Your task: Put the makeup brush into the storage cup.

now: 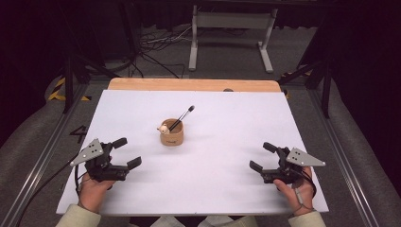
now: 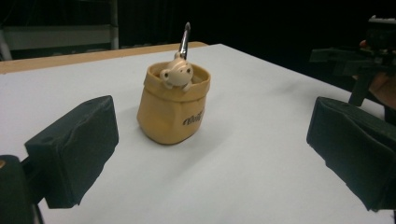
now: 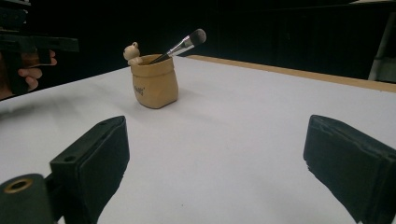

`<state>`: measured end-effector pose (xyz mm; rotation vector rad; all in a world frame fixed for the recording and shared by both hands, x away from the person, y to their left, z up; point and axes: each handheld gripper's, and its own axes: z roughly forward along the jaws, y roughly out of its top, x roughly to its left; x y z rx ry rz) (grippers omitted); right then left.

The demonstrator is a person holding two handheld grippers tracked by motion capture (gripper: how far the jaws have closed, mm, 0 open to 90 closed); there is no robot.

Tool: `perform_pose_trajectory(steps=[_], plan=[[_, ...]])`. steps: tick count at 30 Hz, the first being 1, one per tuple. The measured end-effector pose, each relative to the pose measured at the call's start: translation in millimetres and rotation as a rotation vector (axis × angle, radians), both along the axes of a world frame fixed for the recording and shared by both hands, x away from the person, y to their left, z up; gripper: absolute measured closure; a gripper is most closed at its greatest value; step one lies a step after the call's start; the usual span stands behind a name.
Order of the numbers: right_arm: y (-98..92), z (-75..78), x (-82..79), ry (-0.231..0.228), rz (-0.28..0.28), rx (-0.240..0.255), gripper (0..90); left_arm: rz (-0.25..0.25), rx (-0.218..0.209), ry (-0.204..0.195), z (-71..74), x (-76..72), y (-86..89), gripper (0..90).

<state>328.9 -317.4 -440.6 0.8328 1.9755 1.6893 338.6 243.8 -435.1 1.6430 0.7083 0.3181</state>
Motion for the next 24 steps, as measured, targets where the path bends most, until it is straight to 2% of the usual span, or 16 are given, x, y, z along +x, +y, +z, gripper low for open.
perform_pose_trajectory(steps=[4, 7, 14, 17, 19, 24], plan=[[-0.3, -0.4, 0.0, 0.0, 0.002, -0.001, 7.4, 0.009, -0.009, 0.008, -7.2, -1.6, 4.6, 2.9], [-0.4, -1.8, 0.3, 0.003, 0.003, -0.004, 7.4, 0.011, -0.013, -0.004, -12.4, -2.8, 7.9, 2.9], [1.5, -5.3, 0.5, 0.008, 0.003, -0.01, 7.4, 0.02, 0.01, -0.03, -20.3, -5.3, 10.4, 2.8], [1.1, -7.8, 1.1, 0.014, -0.004, -0.009, 7.4, 0.02, 0.012, -0.028, -23.4, -5.6, 10.6, 2.8], [0.4, -9.2, 1.6, 0.018, -0.007, -0.007, 7.4, 0.015, 0.03, -0.019, -23.9, -5.2, 10.4, 2.8], [-0.4, -9.9, 1.3, 0.025, -0.012, 0.004, 7.4, 0.015, 0.02, -0.03, -23.8, -6.3, 9.5, 2.7]])
